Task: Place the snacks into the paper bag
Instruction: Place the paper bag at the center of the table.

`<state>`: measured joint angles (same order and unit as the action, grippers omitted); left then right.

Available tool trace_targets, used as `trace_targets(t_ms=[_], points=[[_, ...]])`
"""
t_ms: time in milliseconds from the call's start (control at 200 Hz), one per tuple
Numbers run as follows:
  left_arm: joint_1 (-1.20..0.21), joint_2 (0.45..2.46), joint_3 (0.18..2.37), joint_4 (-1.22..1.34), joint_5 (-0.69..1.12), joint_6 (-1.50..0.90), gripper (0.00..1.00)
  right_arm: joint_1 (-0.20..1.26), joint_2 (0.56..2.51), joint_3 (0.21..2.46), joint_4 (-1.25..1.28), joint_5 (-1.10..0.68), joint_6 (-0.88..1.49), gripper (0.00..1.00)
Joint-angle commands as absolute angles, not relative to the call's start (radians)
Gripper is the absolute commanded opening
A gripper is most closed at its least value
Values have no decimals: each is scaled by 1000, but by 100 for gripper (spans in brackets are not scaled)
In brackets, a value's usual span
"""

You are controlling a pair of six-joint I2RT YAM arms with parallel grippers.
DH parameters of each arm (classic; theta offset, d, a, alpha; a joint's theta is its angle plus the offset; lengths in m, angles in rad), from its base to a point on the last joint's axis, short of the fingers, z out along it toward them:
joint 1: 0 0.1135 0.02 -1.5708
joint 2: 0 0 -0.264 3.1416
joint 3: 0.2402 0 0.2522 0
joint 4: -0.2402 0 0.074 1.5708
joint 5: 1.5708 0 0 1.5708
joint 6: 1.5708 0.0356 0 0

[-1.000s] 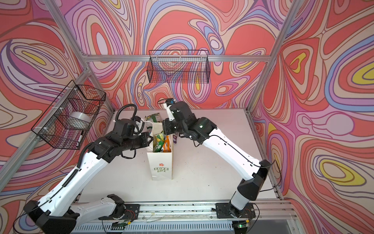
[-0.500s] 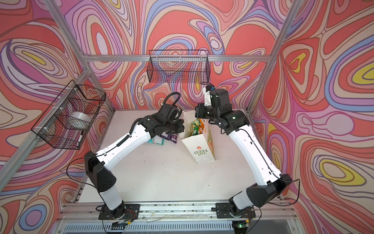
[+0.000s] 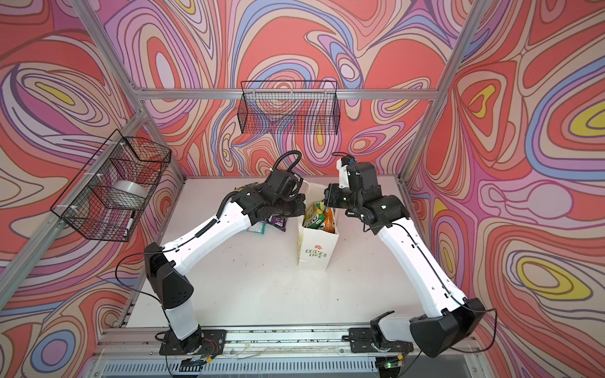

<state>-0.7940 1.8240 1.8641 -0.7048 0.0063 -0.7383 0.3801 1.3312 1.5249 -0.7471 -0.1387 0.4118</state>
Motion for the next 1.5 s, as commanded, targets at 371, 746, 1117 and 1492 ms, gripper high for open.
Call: trace_targets(t_ms=[371, 746, 1117, 1492], points=[[-803, 1598, 1751, -709, -67, -683, 89, 376, 1228, 1604, -902, 44, 443, 93], [-803, 1350, 1698, -850, -84, -506, 100, 376, 1149, 1708, -1045, 258, 439, 98], [-802, 981, 1387, -897, -289, -508, 100, 377, 1080, 1584, -1136, 86, 457, 92], [-742, 948, 1185, -870, -370, -629, 100, 450, 1080, 1389, -1008, 9, 503, 86]])
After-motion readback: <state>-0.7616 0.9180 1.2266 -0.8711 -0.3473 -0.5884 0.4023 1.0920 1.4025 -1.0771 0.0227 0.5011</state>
